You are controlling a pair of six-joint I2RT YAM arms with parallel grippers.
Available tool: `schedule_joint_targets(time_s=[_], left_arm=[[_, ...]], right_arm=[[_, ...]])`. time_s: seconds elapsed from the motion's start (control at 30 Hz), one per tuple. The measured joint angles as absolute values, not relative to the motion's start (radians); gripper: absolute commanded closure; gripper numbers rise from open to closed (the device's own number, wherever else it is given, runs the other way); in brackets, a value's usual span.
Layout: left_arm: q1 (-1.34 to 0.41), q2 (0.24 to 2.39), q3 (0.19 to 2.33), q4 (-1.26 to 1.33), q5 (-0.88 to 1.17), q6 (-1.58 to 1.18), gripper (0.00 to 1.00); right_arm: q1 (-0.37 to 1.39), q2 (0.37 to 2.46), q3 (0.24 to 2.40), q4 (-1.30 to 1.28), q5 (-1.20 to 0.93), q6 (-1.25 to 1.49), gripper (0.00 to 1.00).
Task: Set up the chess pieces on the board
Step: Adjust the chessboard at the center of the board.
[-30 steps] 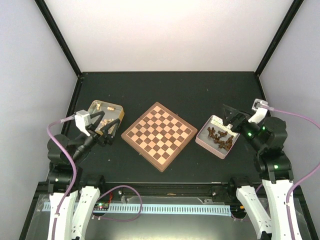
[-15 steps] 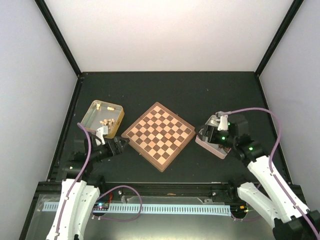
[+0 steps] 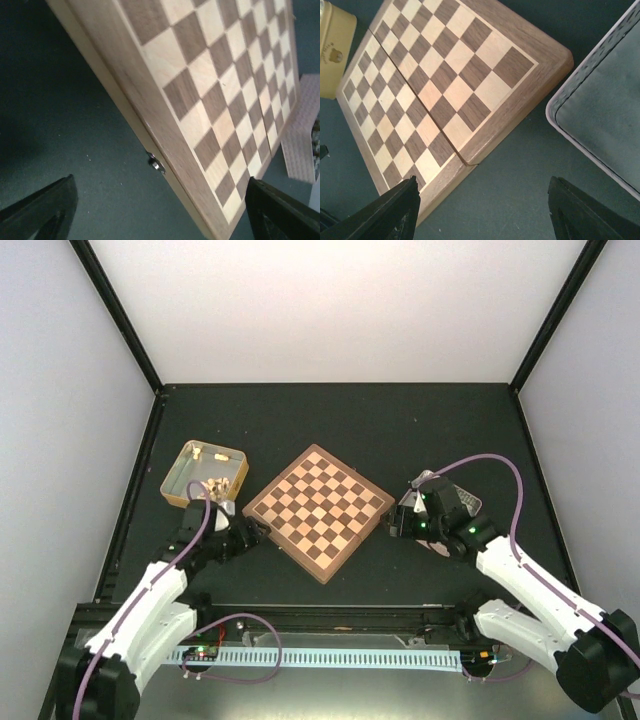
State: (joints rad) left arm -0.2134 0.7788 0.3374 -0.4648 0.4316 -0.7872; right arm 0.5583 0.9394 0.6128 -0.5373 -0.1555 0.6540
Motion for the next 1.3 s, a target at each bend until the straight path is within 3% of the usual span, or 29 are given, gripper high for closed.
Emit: schedule_joint_targets(time_s=[0.17,0.47,0.63,0.8,1.0,1.17,1.3], left_arm=[[-0.216,0.934,0.340,-0.365,0.421,-0.804,0.45],[-0.218,1.174,0.385,-0.229,0.431,-0.799,0.61],[-0.218,1.240,0.395,-0.177,0.455,-0.783,0.62],[-0.218,1.319,0.437,-0.142,0.482,-0.750,0.62],[-0.218,1.329,0.453,-0.150,0.465,-0.708,0.54],[-0.218,1.277,0.463,-0.197,0.408,-0.683,0.49],[-0.218,1.200,0.484,-0.242,0.368,-0.670,0.43]], right_arm=[[0.566,0.971,0.613,-0.535,-0.115,0.663,0.32],[0.567,1.028,0.719,-0.578,0.092,0.706,0.39],[0.547,1.036,0.778,-0.622,0.241,0.725,0.45],[0.469,1.079,0.785,-0.675,0.314,0.719,0.58],[0.420,1.138,0.784,-0.700,0.324,0.692,0.65],[0.415,1.235,0.784,-0.691,0.276,0.645,0.80],[0.414,1.311,0.785,-0.676,0.234,0.612,0.80]])
